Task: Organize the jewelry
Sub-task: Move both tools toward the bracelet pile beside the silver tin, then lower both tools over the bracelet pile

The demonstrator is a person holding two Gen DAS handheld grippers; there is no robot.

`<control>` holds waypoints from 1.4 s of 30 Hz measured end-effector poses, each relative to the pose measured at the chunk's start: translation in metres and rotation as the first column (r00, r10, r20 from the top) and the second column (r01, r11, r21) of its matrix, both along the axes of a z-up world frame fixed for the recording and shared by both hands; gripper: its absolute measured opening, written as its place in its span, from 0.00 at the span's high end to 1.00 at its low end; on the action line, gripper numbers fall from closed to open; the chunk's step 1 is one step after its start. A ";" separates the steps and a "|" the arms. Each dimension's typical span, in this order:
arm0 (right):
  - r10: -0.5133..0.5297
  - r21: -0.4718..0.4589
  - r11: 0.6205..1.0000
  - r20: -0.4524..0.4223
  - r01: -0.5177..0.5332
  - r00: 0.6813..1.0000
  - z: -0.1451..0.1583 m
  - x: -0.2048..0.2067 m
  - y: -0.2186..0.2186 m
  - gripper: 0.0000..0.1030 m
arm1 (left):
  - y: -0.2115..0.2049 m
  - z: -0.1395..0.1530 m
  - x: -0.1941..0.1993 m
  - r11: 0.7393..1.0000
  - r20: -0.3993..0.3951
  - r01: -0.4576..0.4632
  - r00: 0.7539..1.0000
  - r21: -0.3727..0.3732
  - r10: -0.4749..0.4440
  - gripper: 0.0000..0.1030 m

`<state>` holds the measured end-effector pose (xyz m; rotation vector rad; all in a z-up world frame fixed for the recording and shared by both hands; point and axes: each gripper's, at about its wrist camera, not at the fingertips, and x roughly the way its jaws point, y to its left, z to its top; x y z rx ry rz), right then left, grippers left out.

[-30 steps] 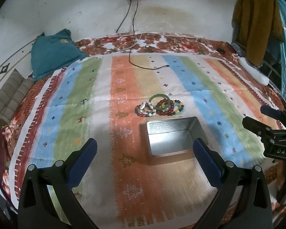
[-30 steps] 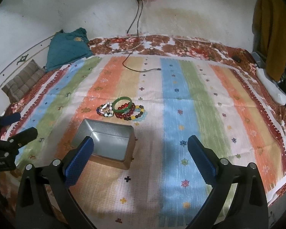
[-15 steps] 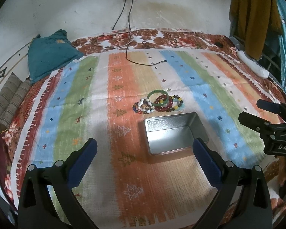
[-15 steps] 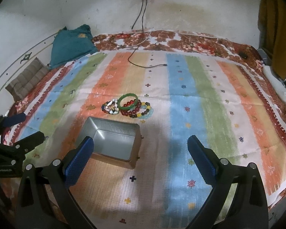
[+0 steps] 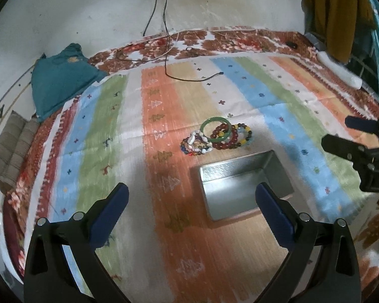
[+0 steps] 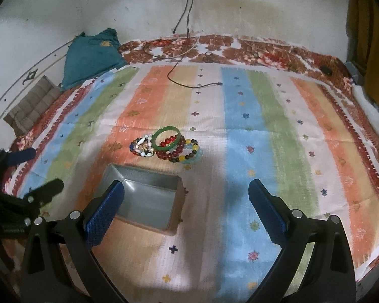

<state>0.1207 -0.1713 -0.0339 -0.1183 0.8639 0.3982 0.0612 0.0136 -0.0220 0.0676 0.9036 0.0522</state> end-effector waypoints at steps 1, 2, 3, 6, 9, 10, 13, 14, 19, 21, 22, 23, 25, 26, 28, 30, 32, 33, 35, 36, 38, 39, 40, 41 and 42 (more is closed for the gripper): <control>0.000 -0.004 1.000 -0.005 0.000 1.000 -0.001 0.003 0.003 0.04 | 0.000 0.000 0.004 1.000 -0.003 0.002 1.000 0.015 -0.002 0.05; 0.002 -0.008 1.000 -0.011 -0.003 1.000 -0.003 0.007 0.007 0.04 | 0.000 -0.001 0.010 1.000 -0.008 0.005 1.000 0.027 -0.004 0.05; 0.005 -0.011 1.000 -0.015 -0.005 1.000 -0.004 0.011 0.011 0.04 | 0.001 -0.002 0.015 0.999 -0.016 0.005 1.000 0.032 -0.004 0.05; 0.000 -0.010 1.000 -0.023 0.000 1.000 -0.007 0.022 0.013 0.04 | 0.003 -0.006 0.028 1.000 -0.037 0.012 0.999 0.028 -0.011 0.05; -0.010 0.008 1.000 -0.047 0.011 0.999 -0.009 0.036 0.012 0.04 | 0.002 -0.012 0.040 0.999 -0.059 0.021 0.998 0.050 -0.018 0.05; -0.011 0.015 1.000 -0.055 0.012 0.998 -0.010 0.040 0.012 0.04 | 0.002 -0.014 0.042 0.998 -0.064 0.023 0.998 0.055 -0.019 0.05; -0.015 0.007 1.000 -0.066 0.015 0.998 -0.013 0.049 0.014 0.04 | 0.002 -0.015 0.050 0.998 -0.064 0.034 0.998 0.054 -0.030 0.05; -0.011 0.005 1.000 -0.072 0.011 0.997 -0.015 0.054 0.016 0.04 | 0.003 -0.015 0.053 0.998 -0.054 0.027 0.998 0.055 -0.024 0.05; -0.008 -0.018 1.000 -0.088 0.006 0.996 -0.026 0.071 0.029 0.04 | 0.004 -0.030 0.079 0.998 -0.090 0.024 0.996 0.061 -0.018 0.05; -0.008 -0.033 0.999 -0.099 0.005 0.995 -0.032 0.078 0.033 0.04 | 0.006 -0.034 0.082 0.997 -0.097 0.023 0.995 0.070 -0.016 0.05; -0.008 -0.042 0.999 -0.104 0.004 0.994 -0.035 0.080 0.034 0.04 | 0.006 -0.034 0.084 0.997 -0.098 0.025 0.995 0.068 -0.018 0.05; -0.008 -0.050 0.999 -0.111 0.003 0.994 -0.038 0.083 0.036 0.04 | 0.007 -0.034 0.084 0.998 -0.098 0.029 0.995 0.060 -0.023 0.05; -0.008 -0.045 0.999 -0.120 0.002 0.993 -0.041 0.087 0.038 0.04 | 0.006 -0.034 0.086 0.998 -0.101 0.039 0.994 0.048 -0.035 0.05; -0.008 -0.036 0.999 -0.124 0.004 0.992 -0.041 0.091 0.038 0.04 | 0.005 -0.035 0.087 0.998 -0.102 0.043 0.994 0.051 -0.038 0.05; -0.011 -0.024 1.000 -0.134 0.008 0.991 -0.044 0.096 0.040 0.04 | 0.003 -0.038 0.093 0.996 -0.109 0.054 0.993 0.075 -0.045 0.05; -0.011 -0.023 1.000 -0.147 0.008 0.989 -0.048 0.102 0.042 0.04 | 0.004 -0.039 0.098 0.995 -0.107 0.057 0.993 0.082 -0.048 0.05; -0.008 -0.026 1.000 -0.153 0.004 0.988 -0.050 0.105 0.044 0.04 | 0.007 -0.042 0.105 0.997 -0.117 0.050 0.992 0.064 -0.042 0.05; -0.006 -0.029 1.000 -0.153 0.001 0.988 -0.050 0.107 0.045 0.04 | 0.007 -0.044 0.108 0.997 -0.122 0.050 0.992 0.058 -0.043 0.05; -0.007 -0.028 1.000 -0.156 0.003 0.988 -0.052 0.112 0.046 0.04 | 0.006 -0.046 0.112 0.996 -0.124 0.064 0.991 0.062 -0.056 0.05; -0.008 -0.027 1.000 -0.160 0.004 0.987 -0.053 0.114 0.047 0.04 | 0.006 -0.048 0.114 0.996 -0.125 0.069 0.990 0.064 -0.061 0.05; -0.008 -0.032 0.999 -0.166 0.003 0.986 -0.057 0.119 0.049 0.04 | 0.008 -0.053 0.120 0.996 -0.136 0.069 0.989 0.064 -0.060 0.05; -0.009 -0.037 0.999 -0.167 0.003 0.986 -0.059 0.121 0.050 0.04 | 0.010 -0.056 0.124 0.996 -0.142 0.069 0.988 0.064 -0.059 0.05; -0.009 -0.040 0.999 -0.168 0.003 0.986 -0.061 0.122 0.051 0.04 | 0.011 -0.059 0.127 0.996 -0.148 0.069 0.987 0.064 -0.058 0.05; -0.008 -0.045 0.999 -0.172 0.000 0.985 -0.064 0.124 0.054 0.04 | 0.012 -0.063 0.130 0.995 -0.154 0.068 0.986 0.068 -0.057 0.05; -0.005 -0.046 0.999 -0.174 -0.003 0.985 -0.065 0.125 0.055 0.04 | 0.012 -0.066 0.132 0.995 -0.157 0.070 0.986 0.073 -0.057 0.05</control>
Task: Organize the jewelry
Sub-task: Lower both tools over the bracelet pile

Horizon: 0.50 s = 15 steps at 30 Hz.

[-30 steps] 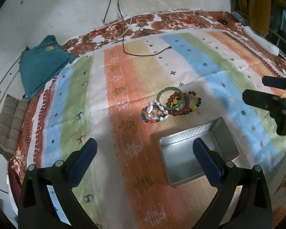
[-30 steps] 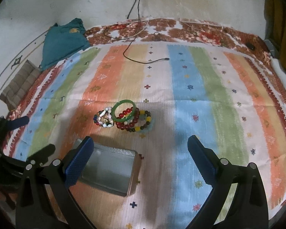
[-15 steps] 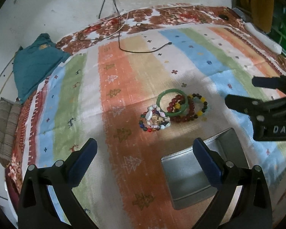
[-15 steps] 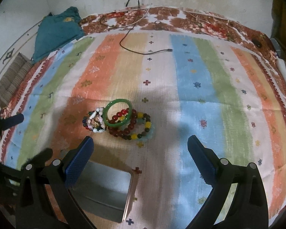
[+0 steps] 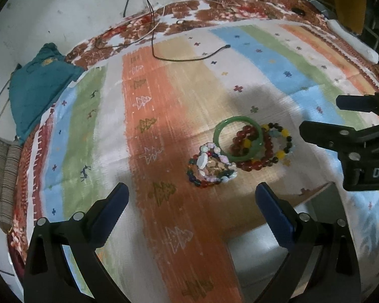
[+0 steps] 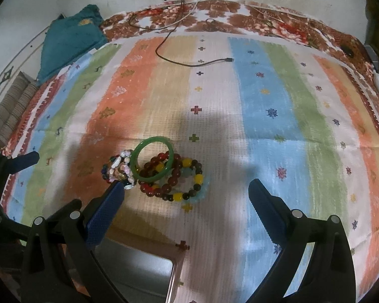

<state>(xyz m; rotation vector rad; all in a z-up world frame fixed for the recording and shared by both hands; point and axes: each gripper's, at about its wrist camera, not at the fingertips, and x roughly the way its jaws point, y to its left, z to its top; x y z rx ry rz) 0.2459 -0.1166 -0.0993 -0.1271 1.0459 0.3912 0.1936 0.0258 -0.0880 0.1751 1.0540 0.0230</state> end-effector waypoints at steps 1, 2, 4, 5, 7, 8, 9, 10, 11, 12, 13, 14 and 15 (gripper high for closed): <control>0.004 -0.005 1.000 -0.004 -0.004 1.000 -0.003 0.002 0.002 0.04 | 0.000 -0.002 0.002 1.000 -0.001 0.004 1.000 0.003 -0.004 0.05; 0.007 -0.010 1.000 -0.008 -0.007 1.000 -0.005 0.003 0.003 0.04 | 0.001 -0.003 0.004 1.000 -0.002 0.008 1.000 0.002 -0.008 0.05; 0.014 -0.013 1.000 -0.022 -0.015 1.000 -0.010 0.008 0.007 0.04 | 0.002 -0.006 0.008 1.000 0.001 0.015 1.000 -0.001 -0.015 0.05; 0.017 -0.007 1.000 -0.034 -0.018 0.999 -0.012 0.011 0.008 0.04 | 0.003 -0.007 0.010 1.000 0.001 0.014 1.000 -0.003 -0.014 0.05; 0.013 0.000 1.000 -0.049 -0.013 0.999 -0.016 0.015 0.007 0.04 | 0.006 -0.013 0.015 1.000 -0.013 0.004 1.000 -0.005 -0.004 0.05; 0.012 -0.001 1.000 -0.054 -0.012 0.998 -0.019 0.018 0.008 0.04 | 0.007 -0.016 0.017 1.000 -0.019 0.003 1.000 -0.006 -0.003 0.05; 0.013 -0.002 1.000 -0.059 -0.013 0.998 -0.021 0.020 0.009 0.04 | 0.008 -0.018 0.019 1.000 -0.027 0.006 1.000 -0.009 -0.006 0.05; 0.013 -0.001 1.000 -0.065 -0.013 0.998 -0.023 0.021 0.009 0.04 | 0.008 -0.021 0.021 1.000 -0.033 0.009 0.999 -0.009 -0.009 0.05; 0.012 0.001 1.000 -0.071 -0.012 0.997 -0.025 0.024 0.009 0.04 | 0.010 -0.024 0.024 1.000 -0.038 0.010 0.999 -0.006 -0.011 0.06; 0.010 0.001 1.000 -0.075 -0.010 0.997 -0.027 0.026 0.010 0.04 | 0.012 -0.025 0.026 1.000 -0.039 0.009 0.999 -0.008 -0.009 0.07; 0.008 0.000 1.000 -0.078 -0.008 0.997 -0.028 0.029 0.011 0.04 | 0.013 -0.027 0.028 1.000 -0.039 0.006 0.999 -0.013 -0.006 0.07; 0.007 -0.001 1.000 -0.082 -0.007 0.997 -0.030 0.032 0.012 0.04 | 0.016 -0.029 0.031 1.000 -0.041 0.002 0.999 -0.018 -0.002 0.07; 0.008 0.000 1.000 -0.090 -0.008 0.996 -0.033 0.035 0.013 0.04 | 0.018 -0.031 0.033 1.000 -0.044 0.001 0.999 -0.022 -0.002 0.08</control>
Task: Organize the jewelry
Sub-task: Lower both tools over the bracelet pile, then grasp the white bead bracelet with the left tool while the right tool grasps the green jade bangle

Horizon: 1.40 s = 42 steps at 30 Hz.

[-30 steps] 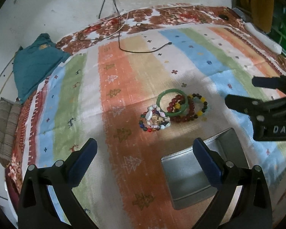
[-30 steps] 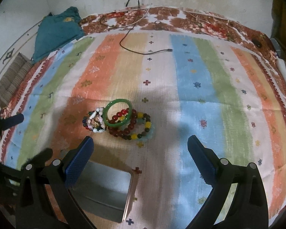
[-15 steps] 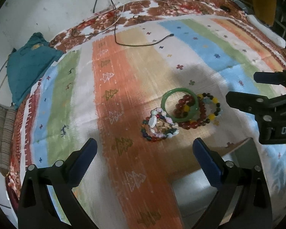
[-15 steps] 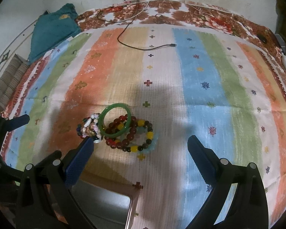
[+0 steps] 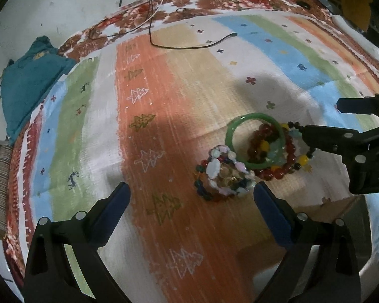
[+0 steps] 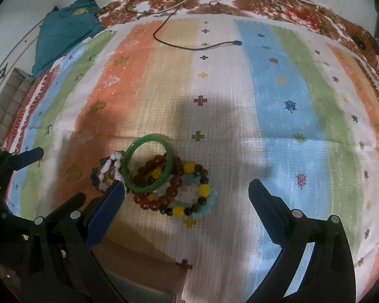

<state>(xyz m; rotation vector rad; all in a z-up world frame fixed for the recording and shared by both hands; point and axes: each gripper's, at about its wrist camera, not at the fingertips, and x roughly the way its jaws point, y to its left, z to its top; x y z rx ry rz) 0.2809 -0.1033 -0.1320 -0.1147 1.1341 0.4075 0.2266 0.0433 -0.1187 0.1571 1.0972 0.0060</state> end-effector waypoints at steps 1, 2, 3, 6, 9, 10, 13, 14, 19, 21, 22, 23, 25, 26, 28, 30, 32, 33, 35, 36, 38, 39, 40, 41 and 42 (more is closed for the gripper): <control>0.001 -0.001 1.000 -0.005 -0.001 1.000 -0.002 0.002 0.001 0.04 | 0.001 -0.003 0.002 1.000 -0.004 0.006 1.000 -0.004 -0.006 0.08; 0.004 -0.002 1.000 -0.007 -0.004 1.000 -0.004 0.004 0.002 0.04 | 0.001 -0.005 0.004 1.000 -0.007 0.012 1.000 -0.006 -0.012 0.10; 0.006 -0.004 1.000 -0.010 -0.006 1.000 -0.005 0.005 0.003 0.06 | 0.001 -0.007 0.005 1.000 -0.011 0.018 1.000 -0.006 -0.018 0.11; 0.013 -0.009 1.000 -0.021 -0.013 1.000 -0.009 0.010 0.008 0.12 | -0.001 -0.015 0.010 0.999 -0.032 0.036 0.999 0.004 -0.036 0.14; 0.031 -0.015 0.999 -0.016 -0.032 0.999 -0.008 0.014 0.016 0.12 | -0.002 -0.019 0.013 0.999 -0.044 0.053 0.998 0.002 -0.053 0.21; 0.038 -0.021 0.999 -0.011 -0.039 0.999 -0.009 0.014 0.018 0.12 | -0.003 -0.020 0.014 0.998 -0.046 0.062 0.997 -0.004 -0.063 0.25; 0.046 -0.031 0.998 -0.017 -0.047 0.999 -0.013 0.018 0.022 0.17 | -0.007 -0.020 0.017 0.996 -0.043 0.084 0.996 0.000 -0.084 0.25; 0.046 -0.032 0.998 -0.026 -0.047 0.999 -0.016 0.020 0.023 0.18 | -0.008 -0.021 0.018 0.996 -0.042 0.088 0.995 0.001 -0.088 0.27; 0.040 -0.047 0.998 -0.049 -0.042 0.998 -0.028 0.026 0.022 0.33 | -0.011 -0.025 0.023 0.995 -0.048 0.101 0.994 0.009 -0.100 0.43; 0.043 -0.046 0.998 -0.058 -0.046 0.997 -0.032 0.027 0.023 0.37 | -0.011 -0.027 0.025 0.995 -0.053 0.101 0.994 0.009 -0.100 0.45; 0.045 -0.048 0.998 -0.064 -0.049 0.997 -0.034 0.027 0.024 0.41 | -0.011 -0.029 0.026 0.995 -0.056 0.101 0.993 0.013 -0.100 0.45; 0.048 -0.051 0.997 -0.066 -0.052 0.997 -0.035 0.027 0.025 0.42 | -0.011 -0.031 0.027 0.995 -0.060 0.102 0.993 0.014 -0.101 0.45; 0.057 -0.059 0.996 -0.065 -0.061 0.996 -0.037 0.027 0.028 0.49 | -0.012 -0.034 0.028 0.994 -0.064 0.109 0.992 0.021 -0.107 0.46; 0.062 -0.063 0.996 -0.065 -0.066 0.996 -0.038 0.027 0.029 0.49 | -0.012 -0.036 0.029 0.994 -0.065 0.112 0.992 0.021 -0.110 0.48; 0.070 -0.070 0.995 -0.065 -0.075 0.995 -0.039 0.027 0.032 0.55 | -0.011 -0.040 0.030 0.993 -0.069 0.113 0.991 0.026 -0.111 0.53; 0.074 -0.076 0.994 -0.062 -0.079 0.995 -0.040 0.027 0.033 0.61 | -0.011 -0.043 0.032 0.993 -0.078 0.113 0.991 0.028 -0.111 0.61; 0.082 -0.070 0.994 -0.065 -0.086 0.994 -0.041 0.027 0.033 0.70 | -0.012 -0.046 0.033 0.993 -0.088 0.119 0.989 0.023 -0.117 0.69; 0.087 -0.066 0.994 -0.063 -0.091 0.994 -0.041 0.027 0.034 0.74 | -0.014 -0.047 0.033 0.991 -0.087 0.128 0.988 0.025 -0.125 0.70; 0.094 -0.060 0.993 -0.064 -0.098 0.993 -0.040 0.026 0.035 0.80 | -0.017 -0.048 0.032 0.989 -0.080 0.141 0.987 0.045 -0.137 0.82; 0.096 -0.061 0.993 -0.062 -0.100 0.993 -0.040 0.026 0.035 0.81 | -0.018 -0.047 0.033 0.989 -0.078 0.137 0.988 0.059 -0.132 0.84; 0.104 -0.060 0.992 -0.054 -0.107 0.993 -0.038 0.026 0.036 0.85 | -0.016 -0.047 0.033 0.991 -0.082 0.125 0.989 0.049 -0.121 0.84; 0.103 -0.060 0.993 -0.051 -0.106 0.993 -0.037 0.025 0.035 0.89 | -0.016 -0.046 0.033 0.991 -0.079 0.124 0.990 0.046 -0.121 0.84; 0.102 -0.060 0.993 -0.048 -0.105 0.994 -0.036 0.026 0.035 0.90 | -0.015 -0.045 0.033 0.991 -0.077 0.124 0.990 0.047 -0.120 0.84; 0.102 -0.056 0.993 -0.051 -0.105 0.993 -0.035 0.026 0.034 0.90 | -0.015 -0.044 0.032 0.991 -0.077 0.122 0.990 0.045 -0.118 0.84; 0.102 -0.051 0.993 -0.055 -0.105 0.993 -0.035 0.026 0.034 0.90 | -0.014 -0.043 0.033 0.992 -0.075 0.119 0.990 0.041 -0.116 0.84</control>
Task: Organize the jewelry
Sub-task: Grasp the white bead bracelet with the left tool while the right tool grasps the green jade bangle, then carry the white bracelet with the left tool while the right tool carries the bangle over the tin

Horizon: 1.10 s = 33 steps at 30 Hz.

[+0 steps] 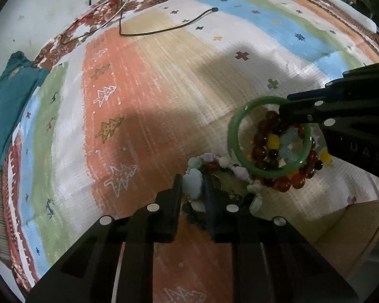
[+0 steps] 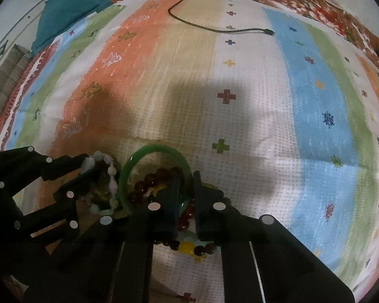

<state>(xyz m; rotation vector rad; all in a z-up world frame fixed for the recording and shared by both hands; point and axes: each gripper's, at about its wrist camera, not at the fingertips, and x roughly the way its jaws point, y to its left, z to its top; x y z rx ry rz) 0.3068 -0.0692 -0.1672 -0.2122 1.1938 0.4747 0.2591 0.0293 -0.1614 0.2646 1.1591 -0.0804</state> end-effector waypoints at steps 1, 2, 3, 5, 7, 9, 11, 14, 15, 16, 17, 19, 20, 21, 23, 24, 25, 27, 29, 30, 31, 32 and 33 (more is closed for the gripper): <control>0.000 0.001 1.000 -0.002 0.000 1.000 0.000 0.000 -0.001 0.91 | 0.002 0.003 0.000 1.000 0.005 -0.006 1.000 -0.008 0.006 0.84; 0.001 0.000 1.000 -0.001 -0.001 1.000 0.000 0.000 0.000 0.91 | 0.003 0.006 0.000 1.000 0.009 -0.011 1.000 -0.017 0.012 0.84; 0.003 -0.001 1.000 0.000 -0.003 1.000 0.000 -0.001 0.000 0.91 | 0.005 0.010 0.000 0.999 0.016 -0.018 1.000 -0.029 0.018 0.84; 0.006 -0.001 1.000 0.007 -0.006 1.000 0.002 -0.002 0.000 0.91 | 0.007 0.017 0.000 0.998 0.026 -0.028 0.999 -0.051 0.029 0.84; 0.004 0.001 1.000 0.020 -0.004 1.000 0.006 -0.003 -0.001 0.91 | 0.009 0.025 -0.001 0.997 0.042 -0.031 0.999 -0.067 0.034 0.84; 0.001 0.003 1.000 0.035 -0.001 0.999 0.012 -0.004 -0.003 0.91 | 0.008 0.031 -0.003 0.997 0.053 -0.026 0.998 -0.072 0.030 0.84; -0.005 0.011 1.000 0.050 0.004 0.999 0.020 -0.005 -0.006 0.91 | 0.008 0.035 -0.005 0.996 0.059 -0.024 0.998 -0.083 0.029 0.84; -0.018 0.018 1.000 0.064 0.017 0.998 0.026 -0.007 -0.011 0.91 | 0.008 0.039 -0.008 0.996 0.070 -0.026 0.997 -0.085 0.032 0.84; -0.021 0.018 1.000 0.066 0.020 0.998 0.028 -0.009 -0.013 0.91 | 0.007 0.040 -0.009 0.996 0.073 -0.028 0.997 -0.082 0.034 0.84; -0.022 0.018 1.000 0.066 0.021 0.998 0.029 -0.010 -0.015 0.91 | 0.006 0.042 -0.010 0.997 0.077 -0.030 0.996 -0.078 0.036 0.84; -0.022 0.018 1.000 0.067 0.021 0.998 0.030 -0.012 -0.016 0.91 | 0.005 0.044 -0.011 0.997 0.080 -0.030 0.996 -0.077 0.036 0.84; -0.026 0.021 0.999 0.073 0.024 0.997 0.033 -0.016 -0.019 0.91 | 0.004 0.048 -0.013 0.996 0.090 -0.026 0.995 -0.085 0.034 0.84; -0.028 0.024 0.999 0.076 0.026 0.997 0.034 -0.018 -0.020 0.91 | 0.002 0.051 -0.014 0.996 0.097 -0.026 0.995 -0.089 0.034 0.84; -0.030 0.027 0.999 0.078 0.028 0.996 0.036 -0.019 -0.021 0.91 | 0.002 0.054 -0.015 0.996 0.103 -0.028 0.994 -0.089 0.037 0.84; -0.037 0.030 0.999 0.092 0.034 0.995 0.041 -0.024 -0.024 0.91 | 0.001 0.061 -0.018 0.995 0.118 -0.033 0.992 -0.099 0.045 0.84; -0.044 0.031 0.999 0.102 0.041 0.994 0.044 -0.026 -0.025 0.91 | 0.000 0.064 -0.020 0.993 0.126 -0.032 0.991 -0.110 0.046 0.84; -0.056 0.032 0.998 0.114 0.052 0.992 0.047 -0.028 -0.027 0.91 | 0.001 0.068 -0.022 0.993 0.132 -0.037 0.990 -0.116 0.053 0.84; -0.063 0.043 0.997 0.119 0.058 0.991 0.052 -0.032 -0.031 0.91 | 0.001 0.074 -0.025 0.991 0.140 -0.044 0.988 -0.129 0.062 0.84; -0.057 0.047 0.998 0.125 0.051 0.990 0.057 -0.037 -0.032 0.91 | 0.001 0.080 -0.029 0.989 0.153 -0.045 0.986 -0.138 0.066 0.84; -0.055 0.047 0.998 0.133 0.050 0.990 0.060 -0.040 -0.033 0.91 | 0.001 0.082 -0.031 0.989 0.156 -0.047 0.985 -0.140 0.069 0.84; -0.057 0.047 0.998 0.143 0.050 0.988 0.064 -0.043 -0.034 0.91 | 0.001 0.086 -0.033 0.988 0.160 -0.049 0.984 -0.148 0.073 0.84; -0.058 0.049 0.998 0.149 0.051 0.987 0.067 -0.045 -0.035 0.91 | 0.001 0.088 -0.035 0.987 0.162 -0.051 0.984 -0.155 0.076 0.84; -0.058 0.051 0.997 0.155 0.050 0.986 0.071 -0.047 -0.036 0.91 | 0.002 0.091 -0.037 0.985 0.163 -0.054 0.983 -0.164 0.081 0.84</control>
